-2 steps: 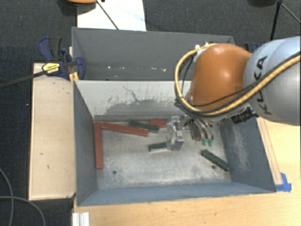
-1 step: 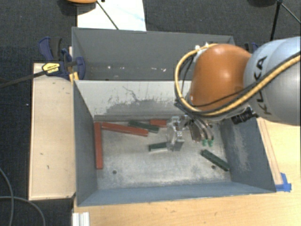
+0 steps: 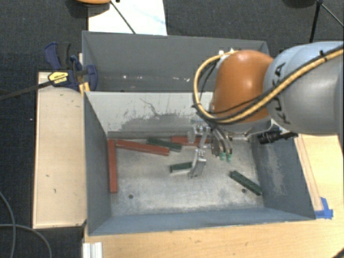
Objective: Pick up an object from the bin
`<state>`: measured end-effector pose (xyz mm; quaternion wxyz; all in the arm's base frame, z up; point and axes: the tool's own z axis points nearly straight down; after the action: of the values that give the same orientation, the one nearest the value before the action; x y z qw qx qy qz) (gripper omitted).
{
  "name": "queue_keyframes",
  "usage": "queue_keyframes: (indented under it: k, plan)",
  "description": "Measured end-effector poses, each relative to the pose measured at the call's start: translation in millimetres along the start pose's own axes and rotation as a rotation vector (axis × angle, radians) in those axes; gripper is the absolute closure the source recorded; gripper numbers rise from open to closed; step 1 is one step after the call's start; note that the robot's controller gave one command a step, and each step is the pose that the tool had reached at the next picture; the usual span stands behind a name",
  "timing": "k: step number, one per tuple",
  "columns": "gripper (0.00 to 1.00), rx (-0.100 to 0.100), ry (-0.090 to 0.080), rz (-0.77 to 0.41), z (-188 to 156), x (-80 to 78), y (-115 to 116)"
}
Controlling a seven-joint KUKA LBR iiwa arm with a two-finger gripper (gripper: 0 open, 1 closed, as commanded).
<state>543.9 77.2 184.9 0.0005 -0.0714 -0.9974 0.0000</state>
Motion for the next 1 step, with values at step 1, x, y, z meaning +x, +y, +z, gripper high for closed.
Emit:
queue_keyframes:
  k: [1]
  plan:
    - [0.00, 0.000, -0.001, -0.001, -0.6, -0.2, 0.2]
